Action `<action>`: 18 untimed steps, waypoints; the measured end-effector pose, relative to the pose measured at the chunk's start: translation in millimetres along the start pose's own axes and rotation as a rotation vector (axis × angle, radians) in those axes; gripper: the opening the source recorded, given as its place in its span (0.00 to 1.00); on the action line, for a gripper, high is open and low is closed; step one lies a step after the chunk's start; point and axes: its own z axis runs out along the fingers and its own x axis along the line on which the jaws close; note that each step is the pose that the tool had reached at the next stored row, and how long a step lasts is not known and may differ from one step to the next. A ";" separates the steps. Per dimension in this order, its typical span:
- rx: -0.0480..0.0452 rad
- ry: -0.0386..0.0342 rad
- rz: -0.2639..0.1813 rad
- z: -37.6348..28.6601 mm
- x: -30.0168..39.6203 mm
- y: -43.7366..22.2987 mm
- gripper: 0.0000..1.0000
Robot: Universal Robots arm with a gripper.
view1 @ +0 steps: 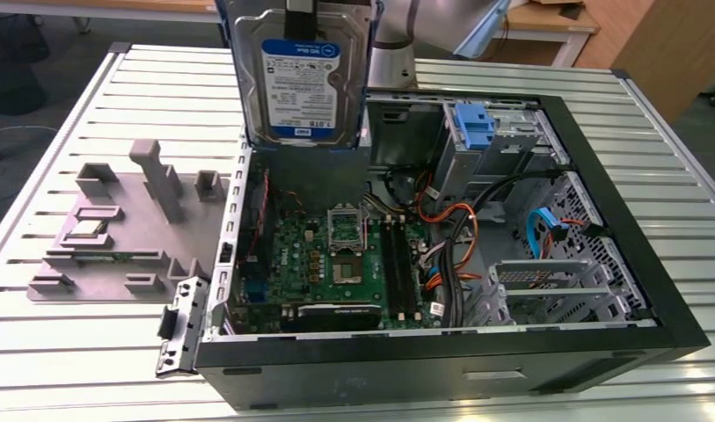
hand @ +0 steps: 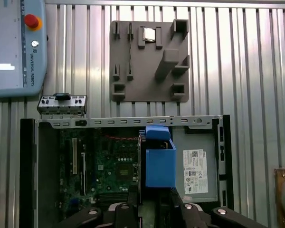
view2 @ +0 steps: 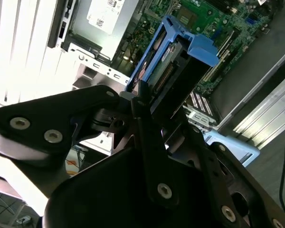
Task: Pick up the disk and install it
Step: 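Pick up the disk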
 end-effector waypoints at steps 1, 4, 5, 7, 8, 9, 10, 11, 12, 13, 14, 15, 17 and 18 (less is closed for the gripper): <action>-0.0005 0.0001 0.000 0.1 1.6 -2.0 0.35; -0.0020 0.0001 0.000 0.2 5.4 -9.0 0.35; -0.0025 0.0001 0.000 0.4 6.7 -11.7 0.35; -0.0036 -0.0002 0.000 0.6 8.6 -17.0 0.35; -0.0044 0.0000 0.000 0.5 9.3 -19.8 0.35; -0.0051 0.0002 0.000 0.5 10.1 -22.6 0.35; -0.0058 0.0003 0.000 0.5 10.7 -25.4 0.35; -0.0065 0.0005 0.000 0.4 11.4 -28.1 0.35; -0.0070 0.0005 0.000 0.4 11.9 -30.9 0.35; -0.0074 0.0003 0.000 0.5 12.3 -33.6 0.35; -0.0079 0.0001 0.000 0.6 12.7 -36.6 0.35; -0.0085 0.0001 0.001 0.6 13.0 -39.5 0.35; -0.0097 0.0003 0.001 0.5 13.5 -45.4 0.35; -0.0103 0.0003 0.001 0.5 13.8 -48.5 0.35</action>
